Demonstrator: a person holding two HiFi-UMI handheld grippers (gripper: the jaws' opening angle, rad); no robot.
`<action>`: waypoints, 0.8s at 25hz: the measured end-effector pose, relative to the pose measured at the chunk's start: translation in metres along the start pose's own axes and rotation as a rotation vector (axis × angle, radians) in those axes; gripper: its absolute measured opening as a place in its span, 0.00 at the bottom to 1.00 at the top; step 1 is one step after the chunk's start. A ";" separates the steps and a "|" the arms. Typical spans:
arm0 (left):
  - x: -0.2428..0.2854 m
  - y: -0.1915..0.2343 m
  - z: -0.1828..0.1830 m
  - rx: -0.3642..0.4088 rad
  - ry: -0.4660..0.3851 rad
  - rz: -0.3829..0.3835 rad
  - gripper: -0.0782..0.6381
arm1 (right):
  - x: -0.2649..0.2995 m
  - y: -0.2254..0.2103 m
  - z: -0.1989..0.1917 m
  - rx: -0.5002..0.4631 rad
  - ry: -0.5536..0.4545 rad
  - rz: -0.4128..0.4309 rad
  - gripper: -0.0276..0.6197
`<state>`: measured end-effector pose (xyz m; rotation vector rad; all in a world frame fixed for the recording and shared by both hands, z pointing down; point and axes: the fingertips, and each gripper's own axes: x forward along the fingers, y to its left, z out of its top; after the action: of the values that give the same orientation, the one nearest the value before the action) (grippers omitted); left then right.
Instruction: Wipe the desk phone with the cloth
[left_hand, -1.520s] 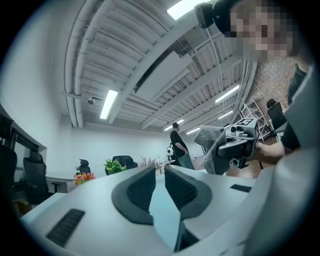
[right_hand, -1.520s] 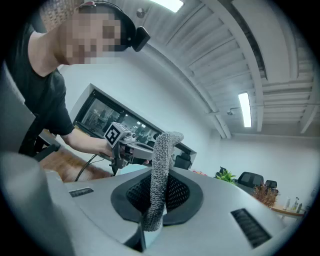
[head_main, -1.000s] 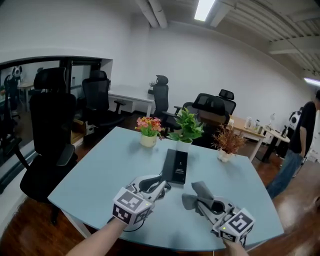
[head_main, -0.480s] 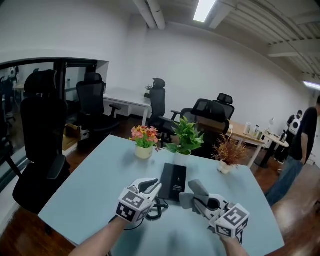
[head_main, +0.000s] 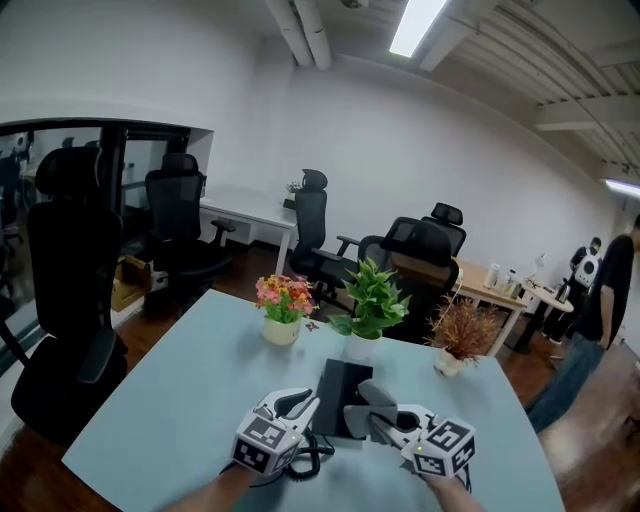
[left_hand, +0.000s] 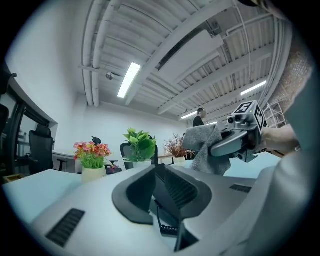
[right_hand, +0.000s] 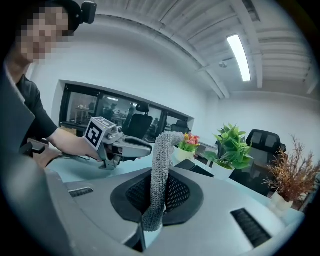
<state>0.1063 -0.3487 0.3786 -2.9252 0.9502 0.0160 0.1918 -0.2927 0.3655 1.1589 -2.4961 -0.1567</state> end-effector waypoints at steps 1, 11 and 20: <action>0.003 0.003 -0.003 -0.007 -0.012 0.004 0.20 | 0.007 -0.006 0.000 -0.001 0.006 0.003 0.01; 0.014 0.017 -0.023 -0.003 -0.007 0.027 0.20 | 0.095 -0.061 0.020 -0.109 0.086 0.001 0.01; 0.007 0.016 -0.032 0.010 0.001 0.026 0.20 | 0.152 -0.098 -0.003 -0.256 0.251 -0.067 0.01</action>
<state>0.1025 -0.3674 0.4098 -2.9034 0.9861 0.0103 0.1733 -0.4716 0.3874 1.0830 -2.1488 -0.3184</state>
